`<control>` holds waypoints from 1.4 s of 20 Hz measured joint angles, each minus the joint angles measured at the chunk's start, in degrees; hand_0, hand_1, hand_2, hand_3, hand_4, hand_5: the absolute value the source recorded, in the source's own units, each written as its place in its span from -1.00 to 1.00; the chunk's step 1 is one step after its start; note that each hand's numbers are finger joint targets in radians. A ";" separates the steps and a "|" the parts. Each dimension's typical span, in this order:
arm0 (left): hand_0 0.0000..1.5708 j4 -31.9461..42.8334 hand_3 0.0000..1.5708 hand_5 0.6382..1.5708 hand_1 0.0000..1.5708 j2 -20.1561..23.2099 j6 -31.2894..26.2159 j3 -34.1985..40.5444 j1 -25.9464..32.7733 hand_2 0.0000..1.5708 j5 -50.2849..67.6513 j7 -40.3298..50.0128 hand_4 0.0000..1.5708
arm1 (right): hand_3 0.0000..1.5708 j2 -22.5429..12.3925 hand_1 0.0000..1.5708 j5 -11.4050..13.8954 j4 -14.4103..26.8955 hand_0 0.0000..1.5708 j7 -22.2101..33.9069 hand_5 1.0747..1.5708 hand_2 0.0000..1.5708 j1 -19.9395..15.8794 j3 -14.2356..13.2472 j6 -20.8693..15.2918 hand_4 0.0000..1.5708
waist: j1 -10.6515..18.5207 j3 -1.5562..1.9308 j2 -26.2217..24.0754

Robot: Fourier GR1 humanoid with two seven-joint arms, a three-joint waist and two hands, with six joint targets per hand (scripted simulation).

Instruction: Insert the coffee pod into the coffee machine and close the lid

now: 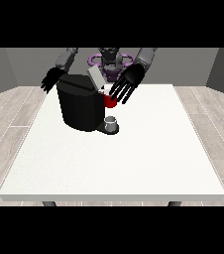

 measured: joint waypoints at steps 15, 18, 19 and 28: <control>-1.00 -1.29 -1.00 1.00 -1.00 -4.22 -1.92 0.89 6.85 -1.00 1.44 0.64 -1.00 | -1.00 1.35 -1.00 -0.84 -0.88 -1.00 -0.12 1.00 -1.00 7.83 0.60 0.12 -0.53 | 3.47 -0.07 -9.88; -1.00 -1.23 -1.00 1.00 -1.00 -6.23 -1.16 4.92 9.10 -1.00 5.82 0.64 -0.90 | -1.00 1.22 -1.00 -1.39 -1.41 -1.00 -0.53 1.00 -1.00 9.75 0.40 0.71 -0.38 | 4.76 -0.09 -12.49; -1.00 -1.35 -1.00 1.00 -1.00 -7.13 -1.14 6.41 9.84 -1.00 7.67 0.30 -0.68 | -1.00 1.19 -1.00 -1.41 -1.36 -1.00 -0.86 1.00 -1.00 10.55 0.27 0.72 -0.37 | 5.49 -0.11 -13.66; -1.00 -2.06 -1.00 1.00 -1.00 -16.88 -1.46 14.46 21.25 -1.00 19.81 -3.75 -0.76 | -1.00 -3.23 -1.00 -1.92 -3.77 -1.00 2.02 1.00 -1.00 12.41 0.04 4.51 -0.84 | 12.97 -0.12 -24.13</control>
